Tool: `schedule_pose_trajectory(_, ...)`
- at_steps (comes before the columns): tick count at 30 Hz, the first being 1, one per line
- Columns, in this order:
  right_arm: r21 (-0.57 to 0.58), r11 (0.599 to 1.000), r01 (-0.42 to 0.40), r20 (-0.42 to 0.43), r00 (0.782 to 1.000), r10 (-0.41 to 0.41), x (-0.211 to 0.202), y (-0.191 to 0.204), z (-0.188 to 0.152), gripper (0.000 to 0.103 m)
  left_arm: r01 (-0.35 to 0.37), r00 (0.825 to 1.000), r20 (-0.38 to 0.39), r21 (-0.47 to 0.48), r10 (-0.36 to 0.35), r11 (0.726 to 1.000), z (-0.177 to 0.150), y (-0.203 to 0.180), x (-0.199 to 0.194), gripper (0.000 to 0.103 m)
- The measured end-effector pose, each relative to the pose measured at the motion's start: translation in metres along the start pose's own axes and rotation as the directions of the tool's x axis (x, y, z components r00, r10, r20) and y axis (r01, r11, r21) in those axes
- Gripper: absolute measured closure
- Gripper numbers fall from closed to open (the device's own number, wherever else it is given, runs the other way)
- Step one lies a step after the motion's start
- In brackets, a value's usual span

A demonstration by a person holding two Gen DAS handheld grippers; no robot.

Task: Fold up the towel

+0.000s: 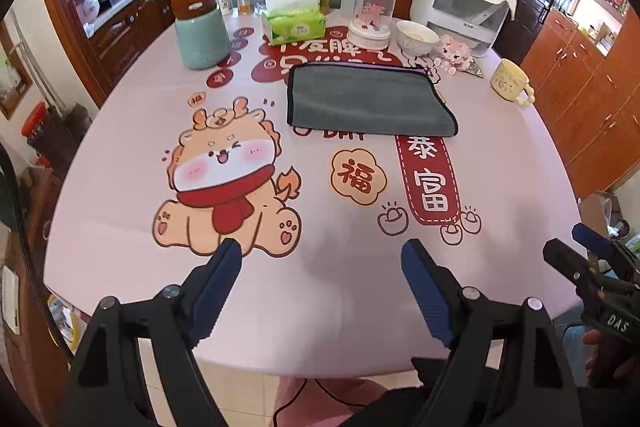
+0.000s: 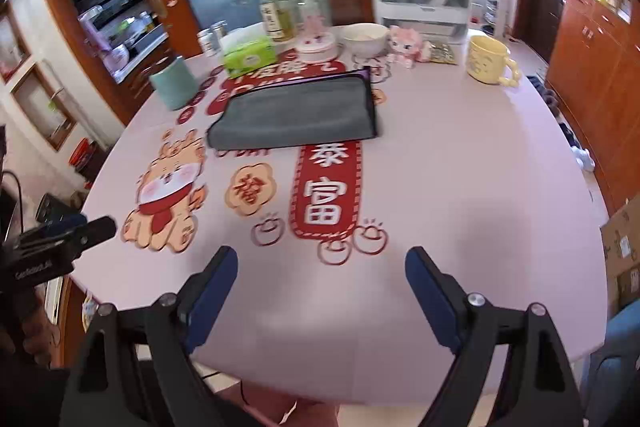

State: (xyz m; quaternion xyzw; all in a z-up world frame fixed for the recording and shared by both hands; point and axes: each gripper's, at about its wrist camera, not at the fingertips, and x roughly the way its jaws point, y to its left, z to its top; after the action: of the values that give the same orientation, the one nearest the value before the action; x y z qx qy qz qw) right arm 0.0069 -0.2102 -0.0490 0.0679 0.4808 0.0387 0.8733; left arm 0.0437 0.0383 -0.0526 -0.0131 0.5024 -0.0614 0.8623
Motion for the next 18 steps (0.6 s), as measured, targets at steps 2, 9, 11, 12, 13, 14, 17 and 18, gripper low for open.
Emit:
schedule_pose_trajectory(2,-0.020,1.000,0.001,0.003,1.000,-0.001,-0.008,0.010,-0.001,0.011,-0.013,1.000,0.014,0.016,0.012,1.000,0.002,0.000,-0.011,0.021)
schedule_pose_trajectory(9,-0.005,1.000,-0.004,-0.003,1.000,0.004,-0.039,0.035,0.005,0.003,0.025,0.998,0.057,0.016,-0.026,1.000,0.011,0.004,-0.048,0.013)
schedule_pose_trajectory(11,0.018,1.000,-0.007,0.001,1.000,0.007,-0.046,0.038,0.007,0.003,0.061,0.996,0.059,0.000,-0.061,0.998,0.013,0.005,-0.054,0.011)
schedule_pose_trajectory(12,0.027,1.000,-0.007,0.009,1.000,0.007,-0.051,0.040,0.009,0.003,0.057,0.996,0.070,0.003,-0.057,0.998,0.013,0.005,-0.058,0.011)
schedule_pose_trajectory(13,0.034,0.999,-0.007,0.019,1.000,0.006,-0.056,0.043,0.009,0.003,0.048,0.995,0.082,0.011,-0.049,0.999,0.013,0.004,-0.062,0.011)
schedule_pose_trajectory(14,0.038,0.999,-0.005,0.024,1.000,0.005,-0.058,0.045,0.010,0.003,0.034,0.995,0.094,0.020,-0.036,0.999,0.013,0.003,-0.065,0.010)
schedule_pose_trajectory(17,0.061,0.998,-0.001,0.048,0.999,-0.002,-0.067,0.053,0.007,0.003,0.041,0.995,0.094,0.014,-0.042,0.999,0.010,0.004,-0.066,0.008)
schedule_pose_trajectory(18,0.063,0.998,0.006,0.050,0.999,-0.009,-0.068,0.055,0.006,0.003,0.038,0.995,0.092,0.007,-0.038,0.999,0.009,0.005,-0.066,0.007)
